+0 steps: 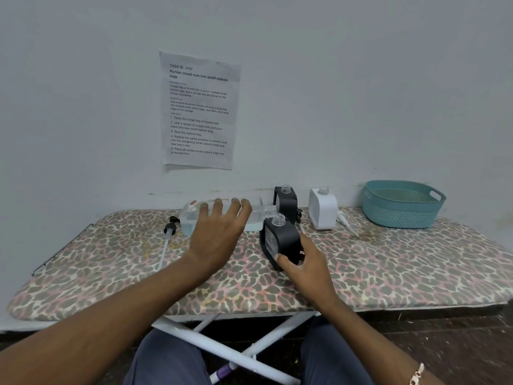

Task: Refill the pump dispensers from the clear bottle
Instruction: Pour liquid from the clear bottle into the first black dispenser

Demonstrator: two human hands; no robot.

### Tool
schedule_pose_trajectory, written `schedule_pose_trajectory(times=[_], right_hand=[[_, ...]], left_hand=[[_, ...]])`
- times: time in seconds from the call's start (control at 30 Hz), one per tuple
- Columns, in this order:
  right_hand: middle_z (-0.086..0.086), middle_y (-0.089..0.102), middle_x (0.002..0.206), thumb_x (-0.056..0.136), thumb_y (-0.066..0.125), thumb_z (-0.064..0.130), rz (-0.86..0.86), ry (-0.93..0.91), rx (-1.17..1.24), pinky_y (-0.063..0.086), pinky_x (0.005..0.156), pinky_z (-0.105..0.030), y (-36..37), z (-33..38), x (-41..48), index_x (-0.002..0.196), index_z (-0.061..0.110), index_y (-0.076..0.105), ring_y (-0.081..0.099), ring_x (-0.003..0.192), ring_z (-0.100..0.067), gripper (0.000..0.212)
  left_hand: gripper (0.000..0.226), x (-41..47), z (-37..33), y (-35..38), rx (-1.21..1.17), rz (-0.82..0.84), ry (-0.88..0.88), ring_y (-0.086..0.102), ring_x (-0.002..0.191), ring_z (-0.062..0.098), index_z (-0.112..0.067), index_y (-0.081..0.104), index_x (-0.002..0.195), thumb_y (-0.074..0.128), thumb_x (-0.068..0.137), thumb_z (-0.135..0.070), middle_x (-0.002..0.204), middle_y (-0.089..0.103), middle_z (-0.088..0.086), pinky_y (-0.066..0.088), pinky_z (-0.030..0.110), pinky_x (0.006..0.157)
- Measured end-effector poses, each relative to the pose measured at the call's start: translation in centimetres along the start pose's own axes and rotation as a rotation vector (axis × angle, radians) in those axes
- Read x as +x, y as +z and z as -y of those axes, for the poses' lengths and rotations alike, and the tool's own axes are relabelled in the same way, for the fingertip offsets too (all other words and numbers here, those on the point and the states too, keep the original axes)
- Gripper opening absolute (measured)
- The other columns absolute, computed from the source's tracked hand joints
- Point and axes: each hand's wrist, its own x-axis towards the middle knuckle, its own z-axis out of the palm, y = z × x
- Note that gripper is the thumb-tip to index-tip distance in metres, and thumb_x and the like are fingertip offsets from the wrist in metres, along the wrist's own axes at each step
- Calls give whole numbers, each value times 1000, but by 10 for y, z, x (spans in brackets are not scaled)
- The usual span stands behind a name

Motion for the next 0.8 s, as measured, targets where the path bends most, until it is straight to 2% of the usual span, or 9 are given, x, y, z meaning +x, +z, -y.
schedule_pose_trajectory(times=[0.13,0.47,0.67,0.8], right_hand=[[17,69,116,87,78,28,0,-1,1,50,87,-21,0,-2,0,127,36,63,63,106,4,44],[16,69,113,87,78,27,-1,4,-12,47,81,-15,0,-3,1,120,41,61,62,102,6,39],[16,69,115,87,78,29,3,2,-14,48,83,-18,0,-4,1,125,37,62,63,104,4,42],[16,68,116,87,78,29,2,2,-11,47,83,-17,0,-4,1,125,39,62,62,104,4,42]], left_hand=[[72,0,0,0,2,11,5,66,109,49,-4,50,135,75,69,14,127,66,18,56,63,86],[68,1,1,-2,5,9,23,67,106,49,-3,50,134,71,71,12,125,67,18,56,62,84],[65,1,2,-3,16,12,37,67,106,48,-4,51,134,63,72,12,124,67,17,56,60,84],[65,1,2,-3,13,18,32,66,106,48,-4,50,135,65,73,12,125,67,17,56,60,84]])
